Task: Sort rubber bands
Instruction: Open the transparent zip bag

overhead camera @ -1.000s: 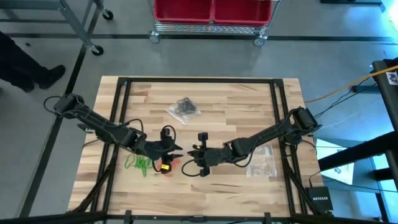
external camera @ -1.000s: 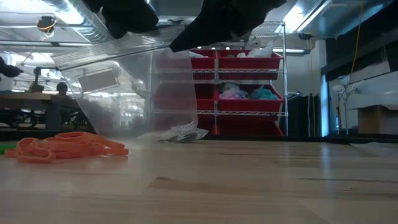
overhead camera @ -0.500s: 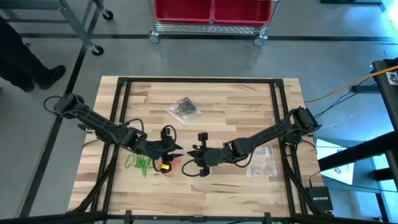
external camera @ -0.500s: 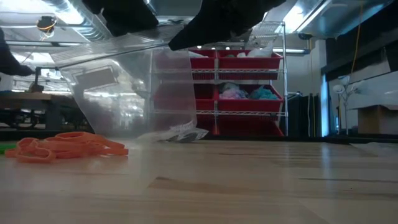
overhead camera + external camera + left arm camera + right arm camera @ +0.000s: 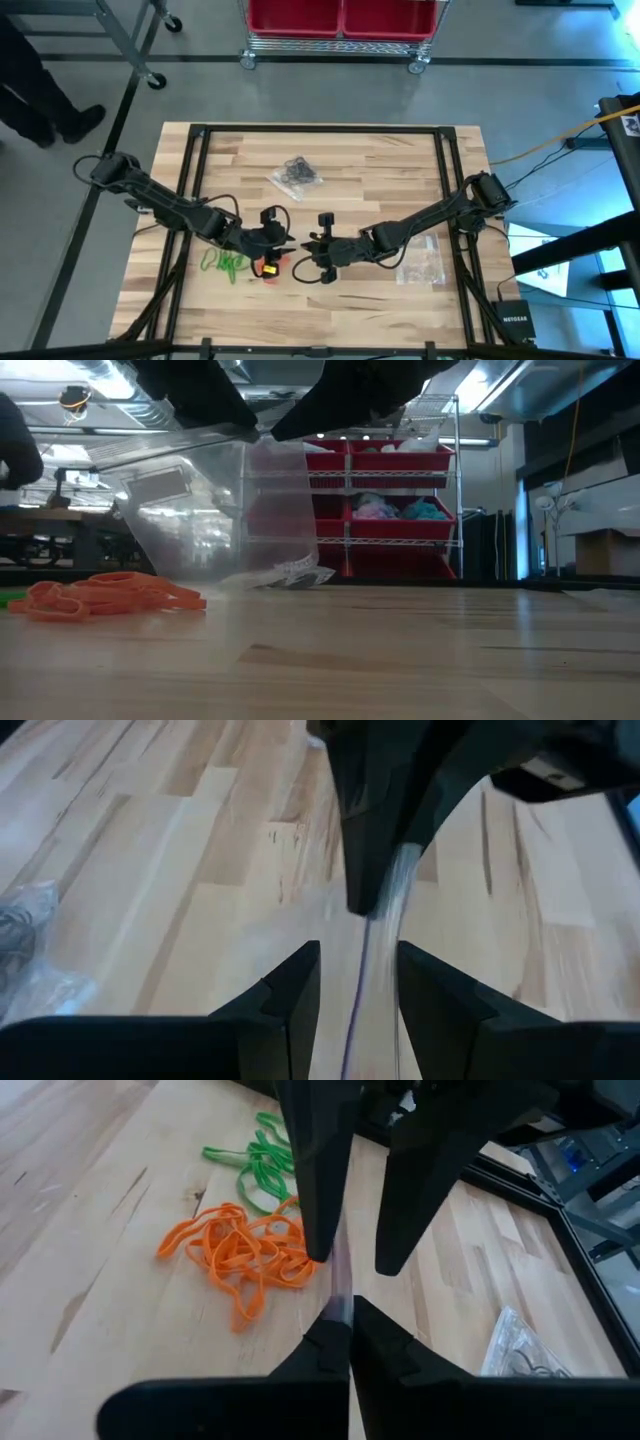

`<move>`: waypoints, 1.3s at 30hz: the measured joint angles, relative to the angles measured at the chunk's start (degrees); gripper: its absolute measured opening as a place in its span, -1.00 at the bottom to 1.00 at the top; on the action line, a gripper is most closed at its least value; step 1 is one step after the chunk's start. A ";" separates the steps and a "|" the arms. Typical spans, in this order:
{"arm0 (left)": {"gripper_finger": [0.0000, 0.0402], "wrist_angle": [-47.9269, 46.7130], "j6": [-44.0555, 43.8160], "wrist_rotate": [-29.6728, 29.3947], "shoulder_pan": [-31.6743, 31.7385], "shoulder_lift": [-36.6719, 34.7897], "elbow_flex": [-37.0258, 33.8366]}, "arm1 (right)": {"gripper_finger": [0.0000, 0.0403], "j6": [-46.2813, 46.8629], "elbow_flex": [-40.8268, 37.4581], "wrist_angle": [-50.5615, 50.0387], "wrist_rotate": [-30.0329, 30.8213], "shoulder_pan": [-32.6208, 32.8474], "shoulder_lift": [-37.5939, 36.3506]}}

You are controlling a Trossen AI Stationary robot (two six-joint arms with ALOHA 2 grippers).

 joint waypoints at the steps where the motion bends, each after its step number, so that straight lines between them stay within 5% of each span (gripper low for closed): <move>1: -0.39 -0.26 0.20 -0.15 0.00 0.00 0.00 | -1.00 0.00 0.00 -0.02 0.00 0.00 0.00; 17: -0.39 -9.49 -0.48 -2.08 1.72 -5.75 0.02 | -1.00 1.29 0.00 -0.03 -0.53 0.02 0.00; 26: -0.39 -8.37 -1.37 3.19 0.06 -7.39 0.02 | -1.00 1.29 0.00 0.03 -0.78 0.02 0.00; 39: -0.39 -16.12 1.42 3.83 -0.04 -16.04 0.07 | -1.00 -1.34 0.04 -0.23 -15.16 -0.45 -6.61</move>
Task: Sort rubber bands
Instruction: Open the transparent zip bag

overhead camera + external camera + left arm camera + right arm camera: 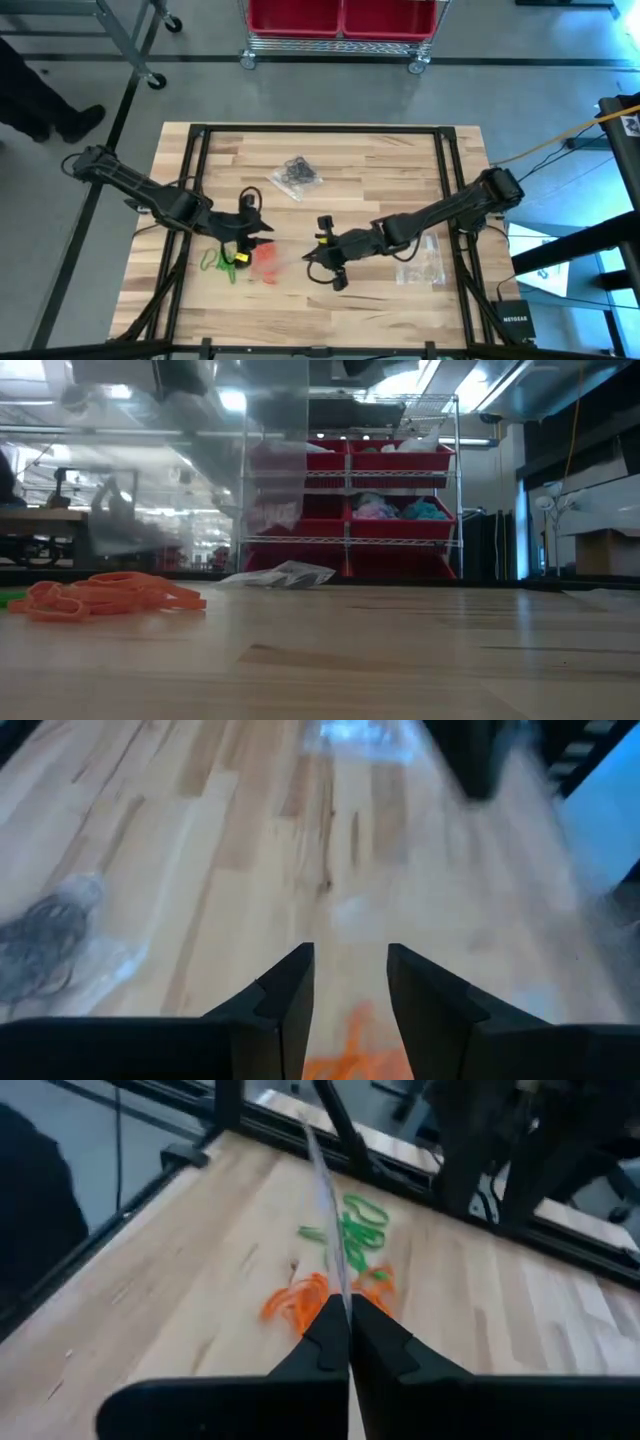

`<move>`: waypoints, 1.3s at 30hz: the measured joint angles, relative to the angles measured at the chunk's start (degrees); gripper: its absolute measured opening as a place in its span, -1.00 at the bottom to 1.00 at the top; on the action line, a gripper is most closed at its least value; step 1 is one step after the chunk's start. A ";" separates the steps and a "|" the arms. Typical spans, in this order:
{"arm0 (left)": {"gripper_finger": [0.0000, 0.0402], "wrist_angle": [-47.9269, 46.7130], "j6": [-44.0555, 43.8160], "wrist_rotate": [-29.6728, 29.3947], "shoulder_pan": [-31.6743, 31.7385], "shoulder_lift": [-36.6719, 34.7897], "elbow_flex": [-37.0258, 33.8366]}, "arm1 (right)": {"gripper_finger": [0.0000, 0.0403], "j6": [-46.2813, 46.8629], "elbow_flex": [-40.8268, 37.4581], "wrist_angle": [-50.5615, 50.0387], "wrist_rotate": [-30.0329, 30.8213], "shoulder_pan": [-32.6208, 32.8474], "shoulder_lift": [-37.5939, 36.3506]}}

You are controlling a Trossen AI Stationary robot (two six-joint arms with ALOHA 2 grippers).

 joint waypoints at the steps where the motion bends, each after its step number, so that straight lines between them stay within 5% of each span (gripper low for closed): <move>1: -0.39 -1.03 0.24 0.01 0.02 0.16 0.00 | -1.00 -0.47 0.03 -0.84 -0.17 -0.24 -0.16; 7: -0.39 -1.70 -0.15 -0.03 0.48 2.42 -0.02 | -1.00 -9.68 -0.02 -9.09 10.12 -1.69 1.62; 15: -0.18 0.52 -0.28 0.12 2.09 6.44 -0.02 | -1.00 -19.85 -0.04 -3.60 15.98 1.71 4.56; 23: -0.03 3.51 1.23 2.05 3.06 7.06 -0.02 | -1.00 -8.15 -0.04 -2.85 20.51 6.90 3.15; 32: -0.05 5.46 5.87 1.34 3.10 7.05 -0.02 | -1.00 30.45 -0.04 -11.01 5.30 -2.15 1.72; 39: -0.07 8.21 10.59 1.14 2.47 7.17 -0.02 | -1.00 42.12 -0.08 -17.31 3.14 -9.63 1.74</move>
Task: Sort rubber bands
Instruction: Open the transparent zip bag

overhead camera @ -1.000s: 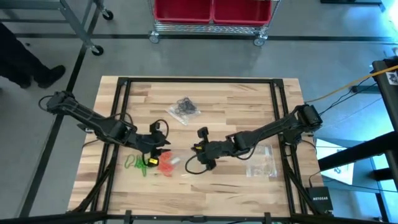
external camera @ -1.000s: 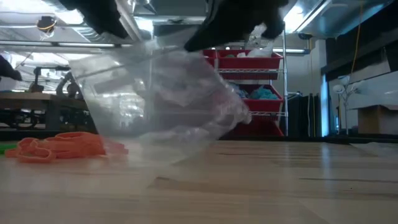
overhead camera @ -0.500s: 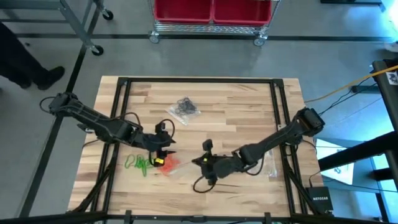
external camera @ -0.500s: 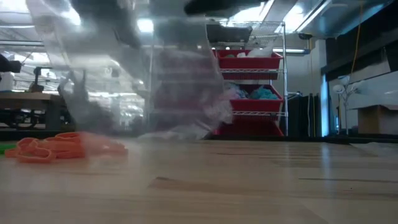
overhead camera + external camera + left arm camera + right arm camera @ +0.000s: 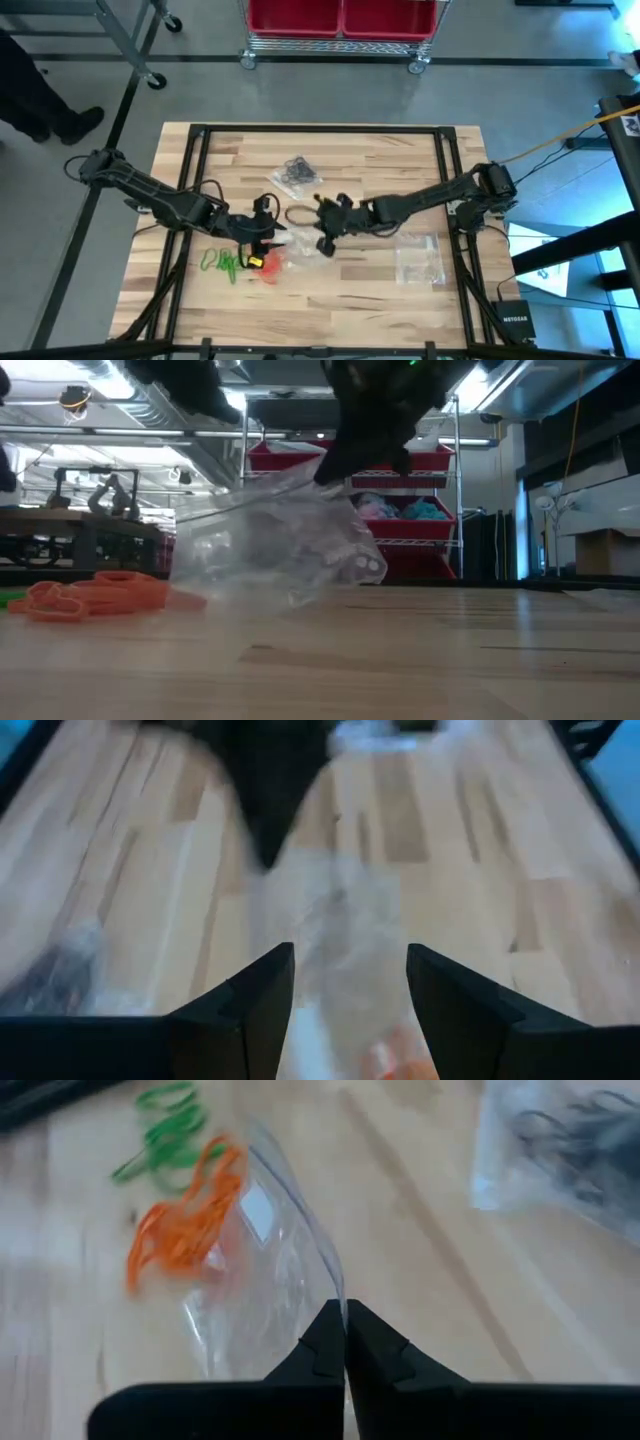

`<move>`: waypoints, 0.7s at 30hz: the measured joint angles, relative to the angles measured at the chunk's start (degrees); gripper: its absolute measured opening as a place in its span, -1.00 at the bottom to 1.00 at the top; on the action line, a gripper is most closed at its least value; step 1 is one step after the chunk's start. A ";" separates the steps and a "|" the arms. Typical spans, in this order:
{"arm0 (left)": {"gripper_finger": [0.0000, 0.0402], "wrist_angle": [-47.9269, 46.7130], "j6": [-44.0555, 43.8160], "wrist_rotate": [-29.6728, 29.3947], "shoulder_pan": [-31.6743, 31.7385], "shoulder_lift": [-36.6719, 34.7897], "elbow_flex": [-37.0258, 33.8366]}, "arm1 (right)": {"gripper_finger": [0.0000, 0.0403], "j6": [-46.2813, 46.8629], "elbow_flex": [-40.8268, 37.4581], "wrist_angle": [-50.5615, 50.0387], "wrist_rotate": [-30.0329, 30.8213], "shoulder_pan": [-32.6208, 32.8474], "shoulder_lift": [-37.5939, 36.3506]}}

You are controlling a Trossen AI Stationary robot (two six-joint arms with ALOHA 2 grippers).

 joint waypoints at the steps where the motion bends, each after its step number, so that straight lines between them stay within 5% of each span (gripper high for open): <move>1: -0.07 1.71 0.69 0.28 -0.21 0.49 0.00 | -1.00 1.51 0.00 0.00 -0.20 -0.81 0.00; 8: -0.08 7.42 -0.26 1.71 0.57 8.69 0.00 | -0.76 8.55 0.00 0.57 -0.53 -5.11 0.00; 15: -0.08 9.42 -2.21 2.26 3.03 17.23 -0.01 | -0.30 2.59 0.00 0.52 -1.54 -4.91 0.00; 21: -0.08 14.76 1.48 10.63 5.14 22.01 -0.02 | -0.10 -3.58 0.00 -3.73 -5.28 -4.98 -0.91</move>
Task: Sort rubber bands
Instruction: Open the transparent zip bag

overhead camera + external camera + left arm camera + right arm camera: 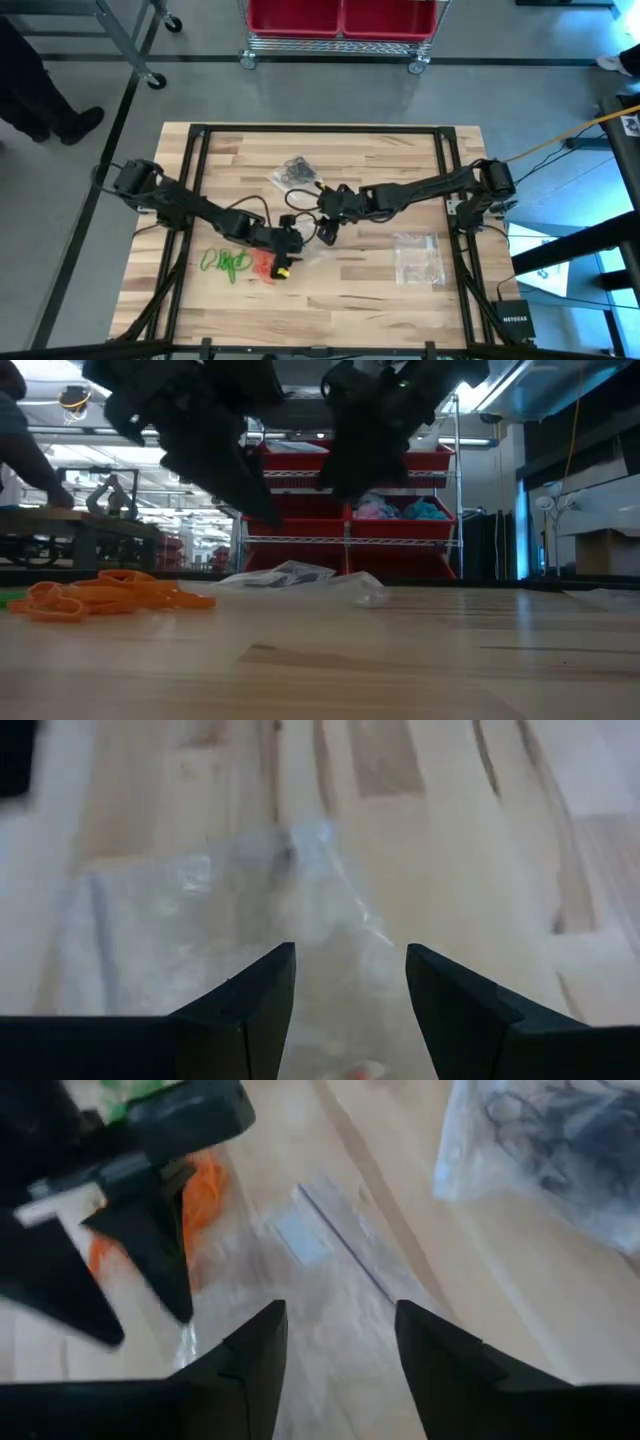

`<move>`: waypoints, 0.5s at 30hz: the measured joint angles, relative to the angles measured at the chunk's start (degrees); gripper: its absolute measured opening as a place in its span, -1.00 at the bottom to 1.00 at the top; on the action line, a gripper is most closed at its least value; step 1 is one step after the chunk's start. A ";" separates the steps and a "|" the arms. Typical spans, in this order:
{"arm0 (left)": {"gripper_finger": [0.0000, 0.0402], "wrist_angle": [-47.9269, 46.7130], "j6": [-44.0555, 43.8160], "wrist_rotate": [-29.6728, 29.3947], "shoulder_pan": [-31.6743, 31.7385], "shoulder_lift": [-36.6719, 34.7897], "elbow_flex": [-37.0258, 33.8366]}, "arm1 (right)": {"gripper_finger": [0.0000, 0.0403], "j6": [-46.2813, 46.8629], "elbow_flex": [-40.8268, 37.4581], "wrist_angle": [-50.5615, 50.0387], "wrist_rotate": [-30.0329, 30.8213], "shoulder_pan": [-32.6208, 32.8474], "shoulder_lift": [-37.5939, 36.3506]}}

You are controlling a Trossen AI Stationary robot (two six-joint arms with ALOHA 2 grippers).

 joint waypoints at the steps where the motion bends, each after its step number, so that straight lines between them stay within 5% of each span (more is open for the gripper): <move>1: -0.08 0.04 0.06 1.01 0.58 0.50 0.00 | -0.09 -0.42 0.00 -1.46 -0.02 0.00 -0.26; 6: -0.08 3.95 -0.53 6.20 3.06 2.47 0.00 | -0.08 -1.41 0.00 -7.34 0.09 0.09 -0.64; 15: -0.08 5.77 1.28 6.09 4.91 7.50 0.00 | -0.07 -0.94 -0.07 -14.29 7.46 2.14 -0.64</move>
